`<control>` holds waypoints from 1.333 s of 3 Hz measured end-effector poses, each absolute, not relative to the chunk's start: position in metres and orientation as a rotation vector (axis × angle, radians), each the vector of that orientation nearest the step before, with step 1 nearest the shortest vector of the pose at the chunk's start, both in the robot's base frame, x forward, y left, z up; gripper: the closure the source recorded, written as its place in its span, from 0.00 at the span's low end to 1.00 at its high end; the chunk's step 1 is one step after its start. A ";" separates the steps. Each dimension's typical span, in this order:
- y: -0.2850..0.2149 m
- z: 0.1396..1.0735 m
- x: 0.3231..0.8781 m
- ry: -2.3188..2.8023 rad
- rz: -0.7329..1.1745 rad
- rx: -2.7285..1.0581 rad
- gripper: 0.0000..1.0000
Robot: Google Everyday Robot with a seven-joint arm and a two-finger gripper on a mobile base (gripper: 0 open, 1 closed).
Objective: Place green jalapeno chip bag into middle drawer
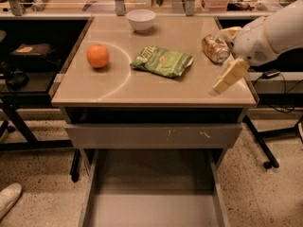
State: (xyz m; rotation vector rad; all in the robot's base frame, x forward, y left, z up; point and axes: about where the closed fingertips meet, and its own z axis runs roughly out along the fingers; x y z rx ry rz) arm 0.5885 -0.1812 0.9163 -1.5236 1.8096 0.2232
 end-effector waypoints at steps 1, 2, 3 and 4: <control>-0.169 0.900 0.628 1.761 0.297 -1.398 0.00; -0.157 0.889 0.661 1.751 0.366 -1.317 0.00; -0.144 0.876 0.685 1.795 0.459 -1.254 0.00; -0.118 0.859 0.710 1.842 0.533 -1.258 0.00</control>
Offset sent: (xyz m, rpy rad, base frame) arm 0.1128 0.0337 -0.0355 0.3237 -0.0055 -0.0957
